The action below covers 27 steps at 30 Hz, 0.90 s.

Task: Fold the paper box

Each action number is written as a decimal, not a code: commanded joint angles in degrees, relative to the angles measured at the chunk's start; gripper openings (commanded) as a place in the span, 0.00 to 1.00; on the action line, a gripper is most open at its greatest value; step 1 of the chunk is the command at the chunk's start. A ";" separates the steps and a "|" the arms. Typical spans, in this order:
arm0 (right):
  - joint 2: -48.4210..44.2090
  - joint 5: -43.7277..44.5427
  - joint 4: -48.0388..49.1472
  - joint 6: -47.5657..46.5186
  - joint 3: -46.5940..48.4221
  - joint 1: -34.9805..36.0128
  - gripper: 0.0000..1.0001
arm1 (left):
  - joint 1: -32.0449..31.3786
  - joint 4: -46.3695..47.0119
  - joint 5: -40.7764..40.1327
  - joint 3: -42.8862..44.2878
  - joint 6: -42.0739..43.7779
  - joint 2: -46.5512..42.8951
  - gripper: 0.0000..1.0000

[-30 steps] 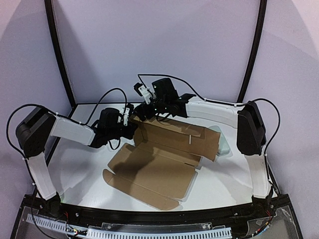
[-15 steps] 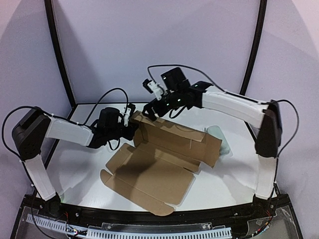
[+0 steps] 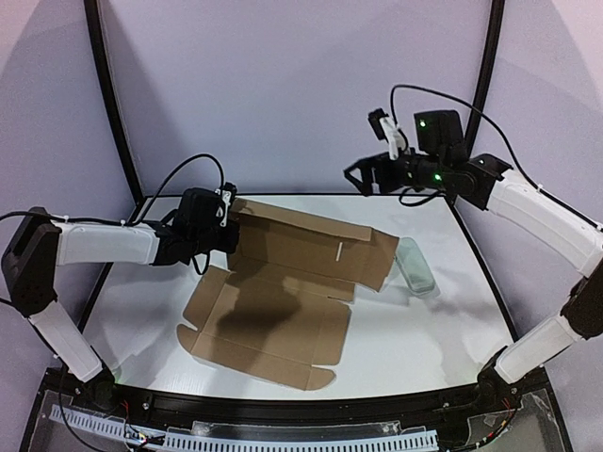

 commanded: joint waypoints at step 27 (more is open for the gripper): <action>18.58 23.48 -2.20 -43.00 5.80 9.68 0.77 | -3.00 -32.69 -18.82 12.05 -14.06 -4.52 0.01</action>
